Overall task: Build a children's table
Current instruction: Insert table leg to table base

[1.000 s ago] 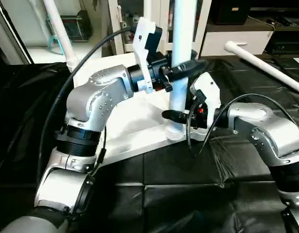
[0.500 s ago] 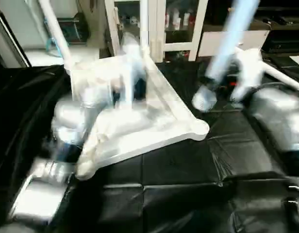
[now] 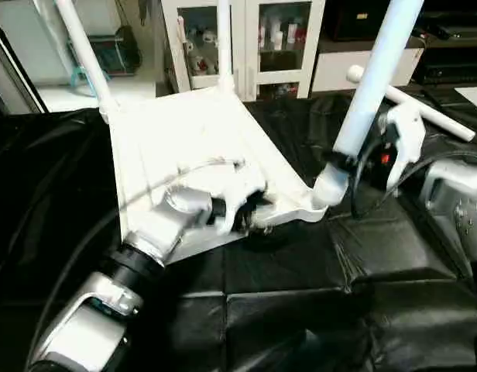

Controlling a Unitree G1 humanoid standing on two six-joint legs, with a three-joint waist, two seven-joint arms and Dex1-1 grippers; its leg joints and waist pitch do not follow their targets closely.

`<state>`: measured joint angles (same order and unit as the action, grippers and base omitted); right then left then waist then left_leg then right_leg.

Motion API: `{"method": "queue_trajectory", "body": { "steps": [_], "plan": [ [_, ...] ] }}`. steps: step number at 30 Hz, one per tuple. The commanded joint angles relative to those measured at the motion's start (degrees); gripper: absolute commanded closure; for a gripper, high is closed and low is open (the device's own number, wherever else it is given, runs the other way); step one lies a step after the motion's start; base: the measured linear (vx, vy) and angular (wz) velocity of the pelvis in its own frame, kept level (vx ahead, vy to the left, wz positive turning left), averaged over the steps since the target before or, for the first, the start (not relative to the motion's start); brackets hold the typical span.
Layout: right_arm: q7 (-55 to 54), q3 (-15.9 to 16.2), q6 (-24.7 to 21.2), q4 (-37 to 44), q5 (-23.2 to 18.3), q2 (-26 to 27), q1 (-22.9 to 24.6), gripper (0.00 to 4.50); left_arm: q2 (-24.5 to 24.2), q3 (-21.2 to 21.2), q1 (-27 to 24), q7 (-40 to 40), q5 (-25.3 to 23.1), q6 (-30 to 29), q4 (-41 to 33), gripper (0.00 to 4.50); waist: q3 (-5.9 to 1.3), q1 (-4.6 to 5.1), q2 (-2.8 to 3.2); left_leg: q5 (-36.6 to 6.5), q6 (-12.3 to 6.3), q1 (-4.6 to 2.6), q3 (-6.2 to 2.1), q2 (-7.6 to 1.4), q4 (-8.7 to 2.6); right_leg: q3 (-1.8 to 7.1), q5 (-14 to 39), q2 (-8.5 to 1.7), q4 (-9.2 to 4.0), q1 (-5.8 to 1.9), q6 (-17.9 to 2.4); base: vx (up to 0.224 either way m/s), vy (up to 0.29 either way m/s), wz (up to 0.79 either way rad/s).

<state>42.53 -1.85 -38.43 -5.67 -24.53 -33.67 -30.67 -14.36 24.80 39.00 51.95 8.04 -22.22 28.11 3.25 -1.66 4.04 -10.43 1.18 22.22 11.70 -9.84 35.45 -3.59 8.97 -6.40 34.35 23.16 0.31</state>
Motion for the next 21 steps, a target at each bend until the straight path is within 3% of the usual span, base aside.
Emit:
{"method": "queue_trajectory", "body": {
  "steps": [1, 4, 12, 21],
  "plan": [
    [0.26, -0.38, -0.57, 2.11, -0.36, -0.4, 0.35, 2.68, 0.53, 0.05, 1.57, -2.91, -2.64, 0.21, 2.86, 1.31, -4.41, 0.19, -0.87, -17.5, -0.15, -1.41, -1.7, -2.27, -4.43, 1.48, 19.54, -1.61, -4.81, -2.62, -11.33, 0.0, 0.0, 0.0],
    [-0.14, -0.42, -1.03, 3.49, -0.66, -0.47, 1.42, 2.68, 1.61, -0.67, 2.2, -5.04, -3.46, 0.55, 5.87, 1.57, -4.42, 0.09, -0.35, -17.37, -0.49, -1.47, -1.73, -2.23, -4.41, 1.38, 20.12, -1.64, -5.11, -2.53, -11.04, 0.0, 0.0, 0.0],
    [0.05, -0.53, -2.16, 6.1, -0.82, -0.87, 3.34, 2.68, 5.01, -2.8, 3.87, -7.6, -4.12, 4.06, 11.75, 2.19, -4.76, -0.01, -0.02, -14.61, -2.35, -1.11, -1.73, -2.24, -4.17, 1.32, 16.92, -1.8, -4.82, -2.77, -12.12, 0.0, 0.0, 0.0],
    [0.72, -0.29, -2.23, 6.87, -0.69, -0.98, 3.85, 2.68, 6.79, -3.31, 5.61, -7.33, -4.51, 5.92, 15.11, 2.93, -4.76, 0.01, -0.12, -14.22, -3.22, -1.01, -1.72, -2.3, -4.19, 1.23, 16.58, -1.84, -4.85, -2.81, -12.31, 0.0, 0.0, 0.0]
  ]
}}
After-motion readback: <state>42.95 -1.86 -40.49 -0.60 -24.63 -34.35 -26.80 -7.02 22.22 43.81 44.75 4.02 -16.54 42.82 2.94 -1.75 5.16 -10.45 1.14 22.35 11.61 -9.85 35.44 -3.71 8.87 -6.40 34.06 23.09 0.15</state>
